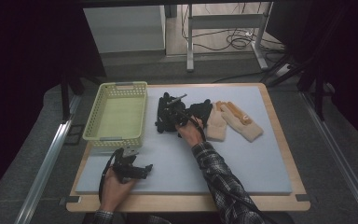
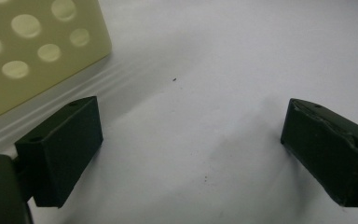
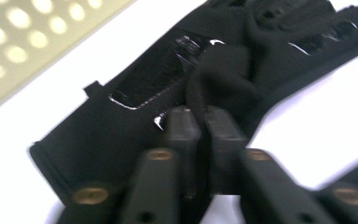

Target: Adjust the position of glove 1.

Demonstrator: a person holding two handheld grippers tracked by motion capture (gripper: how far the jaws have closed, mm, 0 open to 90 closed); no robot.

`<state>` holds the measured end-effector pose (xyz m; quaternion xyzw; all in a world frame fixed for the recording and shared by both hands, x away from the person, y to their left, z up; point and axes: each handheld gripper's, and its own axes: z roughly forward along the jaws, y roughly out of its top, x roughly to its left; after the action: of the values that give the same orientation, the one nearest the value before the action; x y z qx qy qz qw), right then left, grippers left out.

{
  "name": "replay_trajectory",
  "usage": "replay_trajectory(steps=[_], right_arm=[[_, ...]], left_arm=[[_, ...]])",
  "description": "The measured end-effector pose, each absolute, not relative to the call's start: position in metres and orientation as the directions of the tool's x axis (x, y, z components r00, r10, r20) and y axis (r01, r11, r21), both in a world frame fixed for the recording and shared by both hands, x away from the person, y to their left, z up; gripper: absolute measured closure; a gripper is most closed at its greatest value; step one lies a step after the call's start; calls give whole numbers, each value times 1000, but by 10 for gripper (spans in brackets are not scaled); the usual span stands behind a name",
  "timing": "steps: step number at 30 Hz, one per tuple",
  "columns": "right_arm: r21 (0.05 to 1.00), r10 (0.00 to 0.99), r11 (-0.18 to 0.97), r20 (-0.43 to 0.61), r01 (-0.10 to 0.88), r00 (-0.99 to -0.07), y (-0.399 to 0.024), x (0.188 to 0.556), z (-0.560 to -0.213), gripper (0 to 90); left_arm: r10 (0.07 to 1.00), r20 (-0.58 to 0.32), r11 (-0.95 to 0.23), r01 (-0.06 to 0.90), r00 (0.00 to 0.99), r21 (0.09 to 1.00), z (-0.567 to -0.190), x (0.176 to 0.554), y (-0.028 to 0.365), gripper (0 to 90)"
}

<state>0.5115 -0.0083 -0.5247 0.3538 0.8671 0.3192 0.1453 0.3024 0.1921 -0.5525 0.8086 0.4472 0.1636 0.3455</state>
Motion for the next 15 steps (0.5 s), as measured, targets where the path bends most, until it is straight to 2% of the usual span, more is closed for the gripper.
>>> replay_trajectory(steps=[7,9,15], right_arm=[[682,711,501,27,533,-703,-17,511,-520,858],[706,706,461,76,537,-704,-22,508,-511,858],[739,686,450,73,501,-724,-25,498,-493,858]], left_arm=[[836,-46,-360,611,547,705,-553,303,192,56],[836,-46,-361,611,547,705,-553,303,192,56],[836,-44,-363,611,547,704,-552,303,192,56]])
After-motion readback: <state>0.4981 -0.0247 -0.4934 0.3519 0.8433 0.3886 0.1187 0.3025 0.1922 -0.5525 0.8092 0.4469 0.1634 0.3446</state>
